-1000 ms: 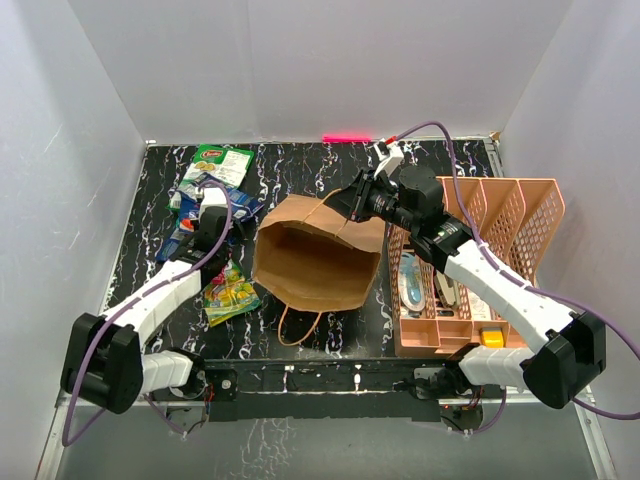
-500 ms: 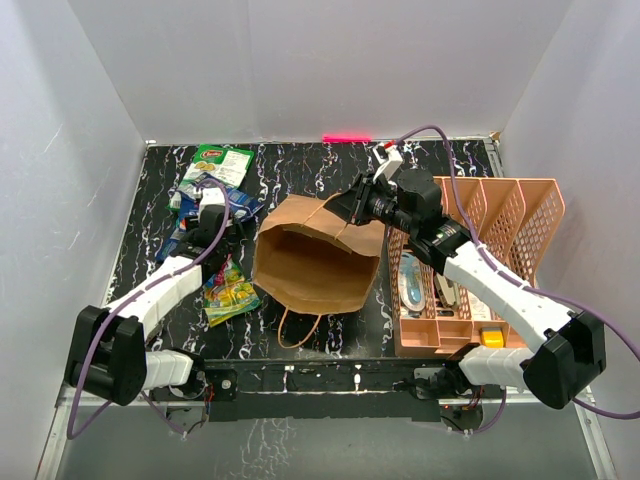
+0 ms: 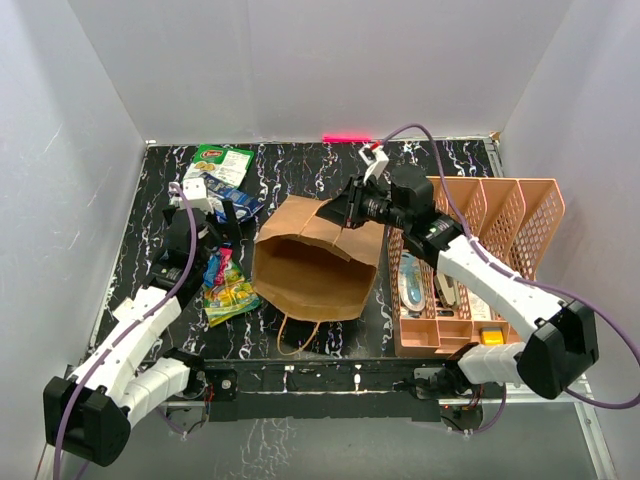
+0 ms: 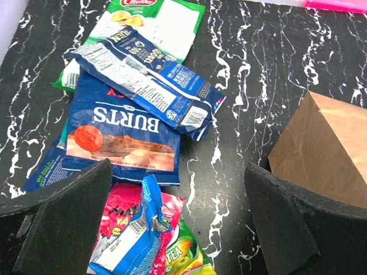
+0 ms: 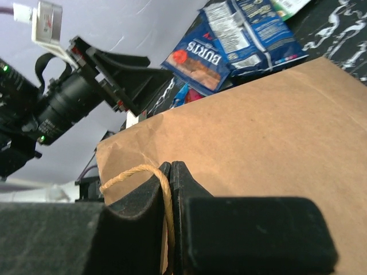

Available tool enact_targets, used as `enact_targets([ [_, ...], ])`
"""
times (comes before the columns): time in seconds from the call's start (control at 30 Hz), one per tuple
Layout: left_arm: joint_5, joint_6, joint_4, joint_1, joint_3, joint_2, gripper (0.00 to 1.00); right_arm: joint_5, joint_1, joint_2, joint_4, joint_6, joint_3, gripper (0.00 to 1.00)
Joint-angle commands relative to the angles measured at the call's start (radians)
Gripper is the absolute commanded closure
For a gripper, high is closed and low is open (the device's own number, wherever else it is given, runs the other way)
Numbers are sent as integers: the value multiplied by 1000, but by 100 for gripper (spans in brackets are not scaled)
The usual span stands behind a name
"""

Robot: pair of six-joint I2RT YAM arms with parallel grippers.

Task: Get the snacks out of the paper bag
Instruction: Place the snack at the center of the board, then adjust the paper bag at the center of the board.

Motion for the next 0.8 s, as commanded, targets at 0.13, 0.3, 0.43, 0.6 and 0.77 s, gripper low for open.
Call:
enact_targets([
  [0.13,-171,-2,-15,7,-9,-13,2,-221,97,50,27,-83,184,92],
  [0.3,-183,-7,-15,6,-4,-12,2,-169,207,77,7,-82,303,92],
  [0.43,-203,-5,-19,7,-7,-21,2,-49,208,50,5,-84,335,92],
  [0.6,-216,-3,-12,6,-14,-37,2,157,190,12,-34,-135,339,91],
  [0.77,-220,-1,-10,7,-16,-44,2,223,95,14,-60,-92,293,92],
])
